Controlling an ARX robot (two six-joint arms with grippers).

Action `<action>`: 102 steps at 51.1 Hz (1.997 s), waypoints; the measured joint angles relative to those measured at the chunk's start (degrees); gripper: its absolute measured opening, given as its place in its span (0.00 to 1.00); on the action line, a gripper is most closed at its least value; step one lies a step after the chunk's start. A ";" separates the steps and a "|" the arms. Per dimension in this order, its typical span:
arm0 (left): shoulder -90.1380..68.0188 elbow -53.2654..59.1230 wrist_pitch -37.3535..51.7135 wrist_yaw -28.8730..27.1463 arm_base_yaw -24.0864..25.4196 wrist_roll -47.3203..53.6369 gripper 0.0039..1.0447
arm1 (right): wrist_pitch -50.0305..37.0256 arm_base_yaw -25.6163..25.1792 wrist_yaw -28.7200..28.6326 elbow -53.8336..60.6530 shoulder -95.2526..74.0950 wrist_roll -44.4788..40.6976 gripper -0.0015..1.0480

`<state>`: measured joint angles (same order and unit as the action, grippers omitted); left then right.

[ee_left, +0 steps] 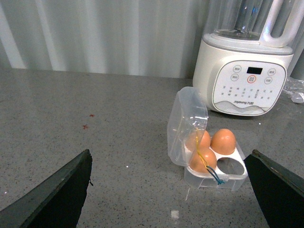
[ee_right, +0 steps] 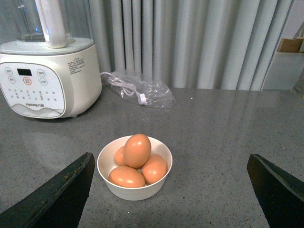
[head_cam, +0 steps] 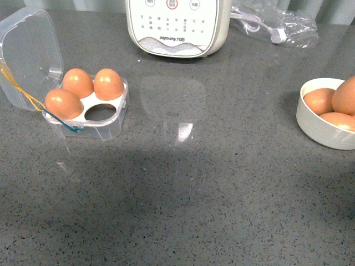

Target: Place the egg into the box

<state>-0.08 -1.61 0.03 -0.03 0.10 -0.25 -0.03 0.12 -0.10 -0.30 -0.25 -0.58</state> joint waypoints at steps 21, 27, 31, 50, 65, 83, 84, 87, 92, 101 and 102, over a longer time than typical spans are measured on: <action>0.00 0.00 0.00 -0.02 0.00 0.00 0.94 | 0.00 0.00 0.00 0.00 0.00 0.00 0.93; 0.00 0.00 0.00 0.00 0.00 -0.02 0.94 | 0.00 0.00 0.00 0.00 0.00 0.00 0.93; 0.00 0.00 0.00 -0.02 0.00 0.00 0.94 | 0.00 0.00 0.00 0.00 0.00 0.00 0.93; 0.00 0.00 0.00 -0.02 0.00 0.00 0.94 | 0.00 0.00 0.00 0.00 0.00 0.00 0.93; 0.00 0.00 -0.02 0.00 0.00 0.00 0.94 | -10.88 4.44 7.67 -4.87 -21.35 -12.90 0.93; 0.00 0.00 0.00 0.00 0.00 0.00 0.94 | -9.18 4.63 1.68 -23.63 -57.29 -9.84 0.93; 0.00 0.00 0.00 0.00 0.00 0.00 0.94 | -8.74 4.59 1.31 -24.37 -58.10 -9.55 0.93; 0.00 0.00 0.00 0.00 0.00 0.00 0.94 | -6.60 4.46 1.05 -28.46 -62.58 -9.14 0.93; 0.00 0.00 0.00 0.00 0.00 0.00 0.94 | -0.81 3.56 1.03 -36.28 -70.25 -7.93 0.93; 0.00 0.00 0.00 0.00 0.00 0.00 0.94 | 6.88 1.86 -0.07 -45.33 -80.26 -6.21 0.93; 0.00 0.00 0.00 0.00 0.00 -0.02 0.94 | 7.23 1.79 -0.46 -46.10 -81.44 -6.01 0.93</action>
<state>-0.08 -1.61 0.03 -0.03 0.10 -0.27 7.20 1.91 -0.56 -46.39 -81.69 -6.59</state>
